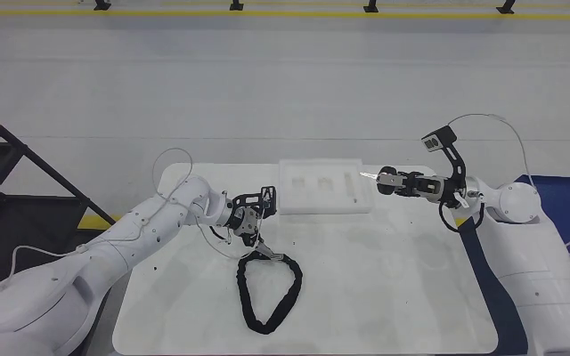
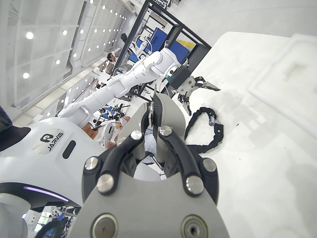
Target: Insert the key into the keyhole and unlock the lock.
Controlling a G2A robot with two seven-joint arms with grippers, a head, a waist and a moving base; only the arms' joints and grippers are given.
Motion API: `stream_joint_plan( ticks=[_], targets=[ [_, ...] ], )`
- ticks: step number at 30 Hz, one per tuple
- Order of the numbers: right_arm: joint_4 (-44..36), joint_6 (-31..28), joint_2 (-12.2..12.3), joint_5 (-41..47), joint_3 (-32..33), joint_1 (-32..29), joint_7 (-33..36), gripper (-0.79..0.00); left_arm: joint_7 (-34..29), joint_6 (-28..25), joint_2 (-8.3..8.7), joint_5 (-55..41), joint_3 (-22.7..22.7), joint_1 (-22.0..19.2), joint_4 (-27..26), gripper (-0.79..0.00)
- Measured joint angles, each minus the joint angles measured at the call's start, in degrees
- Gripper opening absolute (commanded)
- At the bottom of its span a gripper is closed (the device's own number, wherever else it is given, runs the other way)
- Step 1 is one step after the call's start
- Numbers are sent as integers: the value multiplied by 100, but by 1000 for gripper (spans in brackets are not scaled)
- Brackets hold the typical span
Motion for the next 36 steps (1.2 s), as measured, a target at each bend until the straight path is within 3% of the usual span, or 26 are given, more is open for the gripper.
stream_joint_plan(
  ticks=[5, 12, 16, 20, 25, 36],
  targets=[
    [0, 0, 0, 0, 0, 0, 0, -785, 880, -52, 143, 309, -168, 308, -127, 0],
    [0, 0, 0, 0, 0, 0, 0, -785, 3005, -6, 430, 2050, -333, 778, -81, 0],
    [0, 0, 0, 0, 0, 0, 0, -785, 4127, 465, 464, 3195, -312, 1034, -45, 0],
    [0, 0, 0, 0, 0, 0, 0, -785, 4727, 789, 377, 3844, -274, 1115, 207, 0],
    [0, 0, 0, 0, 0, 0, 0, -785, 4564, 1159, 142, 4149, -257, 1127, 434, 0],
    [0, 0, 0, 0, 0, 0, 0, -785, 4581, 1289, -335, 4422, -215, 1165, 1038, 0]
  ],
)
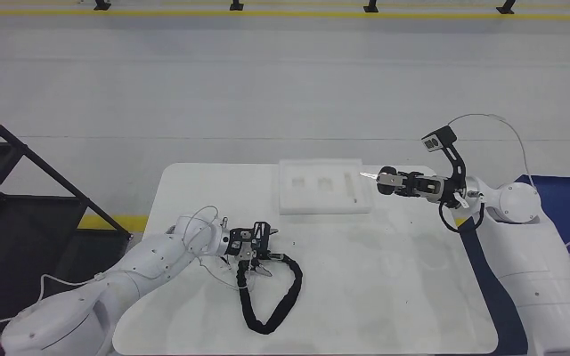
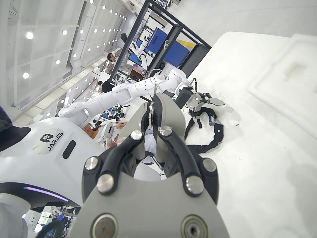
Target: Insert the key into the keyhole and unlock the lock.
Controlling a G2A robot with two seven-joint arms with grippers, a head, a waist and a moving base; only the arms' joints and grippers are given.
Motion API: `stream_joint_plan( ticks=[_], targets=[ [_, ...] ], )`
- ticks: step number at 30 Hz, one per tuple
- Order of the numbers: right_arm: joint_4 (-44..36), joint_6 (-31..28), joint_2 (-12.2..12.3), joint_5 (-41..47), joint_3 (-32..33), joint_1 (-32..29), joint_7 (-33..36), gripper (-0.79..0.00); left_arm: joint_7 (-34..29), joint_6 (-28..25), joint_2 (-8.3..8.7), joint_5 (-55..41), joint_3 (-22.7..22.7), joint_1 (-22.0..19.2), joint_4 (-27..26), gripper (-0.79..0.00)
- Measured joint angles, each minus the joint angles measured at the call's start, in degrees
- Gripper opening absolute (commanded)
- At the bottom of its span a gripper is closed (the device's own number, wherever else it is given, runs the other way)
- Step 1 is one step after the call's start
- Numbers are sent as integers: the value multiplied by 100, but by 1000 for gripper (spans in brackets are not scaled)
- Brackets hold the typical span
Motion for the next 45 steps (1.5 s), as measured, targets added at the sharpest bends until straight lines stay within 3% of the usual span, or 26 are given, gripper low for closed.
stream_joint_plan(
  ticks=[4, 5, 7, 8, 11, 14, 16, 23, 29, 35, 41, 45],
  targets=[
    [0, 0, 0, 0, 0, 0, 0, -785, 203, -55, -90, 156, 13, 7, 206, -49],
    [0, 0, 0, 0, 0, 0, 0, -785, 236, -58, -110, 189, 14, 7, 244, -132],
    [0, 0, 0, 0, 0, 0, 0, -785, 299, -63, -155, 258, 13, 5, 318, -382],
    [0, 0, 0, 0, 0, 0, 0, -785, 322, -64, -173, 283, 11, 4, 348, -443],
    [0, 0, 0, 0, 0, 0, 0, -785, 376, -92, -233, 358, 5, 2, 464, -554],
    [0, 0, 0, 0, 0, 0, 0, -785, 350, -111, -293, 468, 15, -5, 574, -600],
    [0, 0, 0, 0, 0, 0, 0, -785, 392, -153, -335, 515, 20, 1, 609, -785],
    [0, 0, 0, 0, 0, 0, 0, -785, 659, -213, -416, 622, -31, -36, 745, -785],
    [0, 0, 0, 0, 0, 0, 0, -785, 1036, -431, -379, 640, -150, -138, 659, -785],
    [0, 0, 0, 0, 0, 0, 0, -785, 1246, -661, -192, 572, -398, -226, 245, -785],
    [-13, 12, 0, -11, -9, -8, -7, -785, 1072, -883, 73, 307, -802, -222, -414, -785],
    [-441, 735, 42, -435, -150, -24, 271, -785, 798, -965, 284, 90, -1176, -176, -1043, -785]
  ],
)
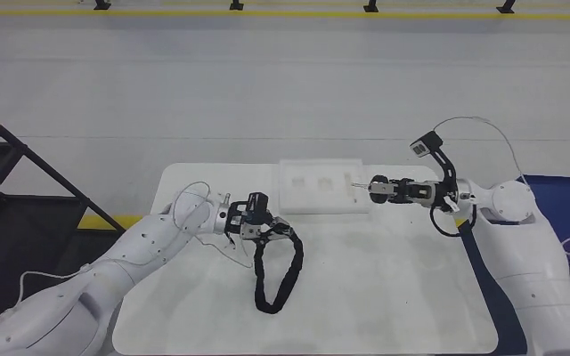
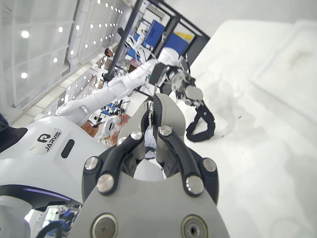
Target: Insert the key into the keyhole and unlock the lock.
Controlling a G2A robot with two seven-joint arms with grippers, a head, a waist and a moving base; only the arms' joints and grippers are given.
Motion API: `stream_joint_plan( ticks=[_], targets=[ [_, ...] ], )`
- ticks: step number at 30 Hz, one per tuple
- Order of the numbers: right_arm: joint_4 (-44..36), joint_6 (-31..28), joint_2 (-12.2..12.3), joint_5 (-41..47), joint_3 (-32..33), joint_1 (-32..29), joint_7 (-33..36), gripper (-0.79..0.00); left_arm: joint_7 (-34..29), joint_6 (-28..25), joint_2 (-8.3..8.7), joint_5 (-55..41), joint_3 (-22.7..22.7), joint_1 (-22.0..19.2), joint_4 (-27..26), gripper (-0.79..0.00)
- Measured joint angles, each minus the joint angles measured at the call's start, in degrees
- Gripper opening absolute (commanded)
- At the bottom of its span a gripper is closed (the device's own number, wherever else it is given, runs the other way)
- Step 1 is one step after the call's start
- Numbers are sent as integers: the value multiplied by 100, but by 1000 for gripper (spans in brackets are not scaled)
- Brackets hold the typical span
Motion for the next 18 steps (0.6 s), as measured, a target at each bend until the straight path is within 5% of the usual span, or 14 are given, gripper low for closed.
stream_joint_plan(
  ticks=[9, 18],
  targets=[
    [-1319, 1207, 149, -716, 146, -249, 146, -785, -811, -12, 339, -633, -824, 279, -1366, -785],
    [-2500, 2032, 284, -1012, 478, -678, 29, -785, -1162, 490, 464, -600, -1324, 605, -2453, -785]
  ],
)
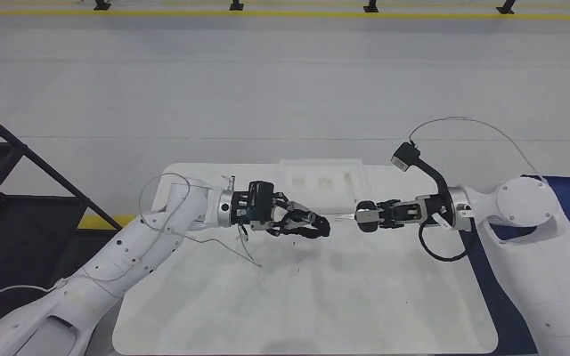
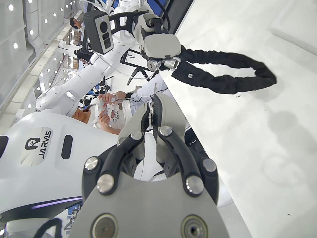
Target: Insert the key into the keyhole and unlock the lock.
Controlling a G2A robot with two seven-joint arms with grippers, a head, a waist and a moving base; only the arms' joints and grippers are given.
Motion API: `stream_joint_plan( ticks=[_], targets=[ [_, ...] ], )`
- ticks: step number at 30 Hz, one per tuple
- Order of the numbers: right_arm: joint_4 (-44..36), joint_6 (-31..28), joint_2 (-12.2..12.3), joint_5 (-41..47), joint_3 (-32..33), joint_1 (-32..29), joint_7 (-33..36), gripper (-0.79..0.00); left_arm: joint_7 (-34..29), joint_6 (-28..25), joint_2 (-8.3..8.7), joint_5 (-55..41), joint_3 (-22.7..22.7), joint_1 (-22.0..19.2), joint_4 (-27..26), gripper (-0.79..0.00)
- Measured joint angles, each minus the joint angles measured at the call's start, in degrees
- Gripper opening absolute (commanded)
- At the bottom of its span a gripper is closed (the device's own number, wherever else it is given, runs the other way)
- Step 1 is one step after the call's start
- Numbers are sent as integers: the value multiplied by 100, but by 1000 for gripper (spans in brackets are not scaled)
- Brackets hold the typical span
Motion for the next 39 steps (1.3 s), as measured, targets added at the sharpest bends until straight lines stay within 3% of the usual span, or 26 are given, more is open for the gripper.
stream_joint_plan(
  ticks=[9, 26, 30, 39],
  targets=[
    [-285, 89, 57, -99, 162, -175, -97, -785, 228, 635, -249, 403, 218, -109, 100, -785],
    [-338, 100, 58, -149, 146, -203, -153, -785, 227, 671, -256, 410, 221, -96, 110, -785],
    [-873, 500, 117, -842, 102, -182, -158, -785, 50, 715, -272, 179, 151, 72, 170, -785],
    [-2113, 1498, 221, -2076, -15, -100, -176, -785, -51, 959, -467, 471, 240, -85, 300, -785]
  ],
)
